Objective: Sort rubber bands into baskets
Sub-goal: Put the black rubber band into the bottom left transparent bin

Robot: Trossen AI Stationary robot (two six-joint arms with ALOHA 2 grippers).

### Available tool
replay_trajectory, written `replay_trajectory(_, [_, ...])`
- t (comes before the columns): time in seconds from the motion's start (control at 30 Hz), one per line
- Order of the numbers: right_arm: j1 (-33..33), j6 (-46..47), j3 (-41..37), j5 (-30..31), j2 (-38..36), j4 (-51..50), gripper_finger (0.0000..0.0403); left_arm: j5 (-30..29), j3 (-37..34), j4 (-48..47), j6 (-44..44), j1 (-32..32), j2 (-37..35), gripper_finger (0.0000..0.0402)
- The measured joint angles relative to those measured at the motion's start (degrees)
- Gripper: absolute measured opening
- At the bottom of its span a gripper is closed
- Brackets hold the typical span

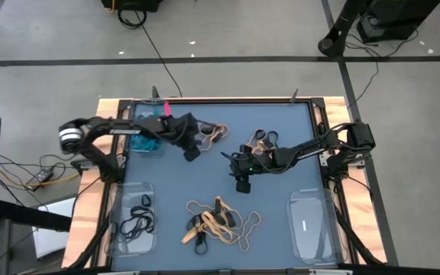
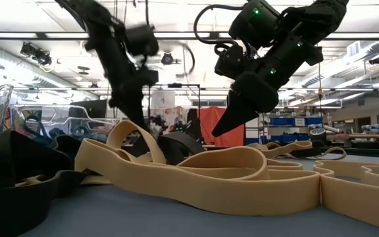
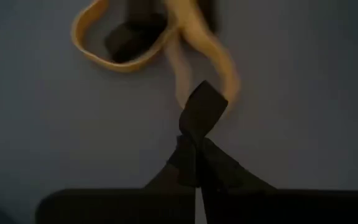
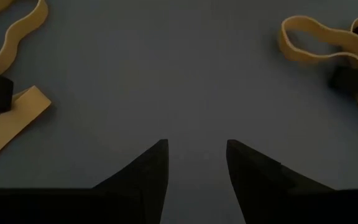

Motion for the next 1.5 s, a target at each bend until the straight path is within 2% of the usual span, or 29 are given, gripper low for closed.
replay_trajectory(0.17, [0.0,0.0,0.0,0.02,0.01,-0.06,0.0174,-1.48,0.04,-15.6,-7.33,-7.73,-7.18,0.0003])
replay_trajectory(0.37, [-0.16,0.13,0.0,1.05,0.01,0.23,0.0174,-3.28,0.29,-32.84,-23.68,-19.91,-15.76,0.0002])
replay_trajectory(0.5, [-0.35,0.9,0.0,1.98,0.01,1.28,0.0174,-3.97,4.17,-44.16,-36.47,-28.72,-19.27,0.0002])
replay_trajectory(0.63, [-0.56,0.99,0.0,2.03,0.0,1.99,0.0174,-4.47,8.35,-51.97,-46.27,-37.08,-19.89,0.0002])
replay_trajectory(0.93, [-0.81,2.16,0.0,2.76,0.01,1.94,0.0174,7.68,7.86,-52.21,-59.56,-48.56,-18.8,0.0003])
replay_trajectory(1.07, [-0.81,2.19,0.0,2.82,0.01,1.89,0.0174,11.24,5.59,-49.34,-60.78,-51.13,-18.53,0.0003])
replay_trajectory(1.17, [-0.94,2.35,0.0,3.31,0.0,1.89,0.0174,11.62,4.02,-46.08,-60.28,-52.03,-18.51,0.0011])
replay_trajectory(1.27, [-1.22,3.61,0.0,4.9,0.0,1.92,0.0174,11.61,2.57,-42.93,-59.08,-52.58,-18.49,0.0035])
replay_trajectory(1.5, [-2.24,4.82,0.0,6.01,-0.01,1.89,0.0174,11.61,0.76,-41.21,-57.33,-52.59,-18.49,0.0126])
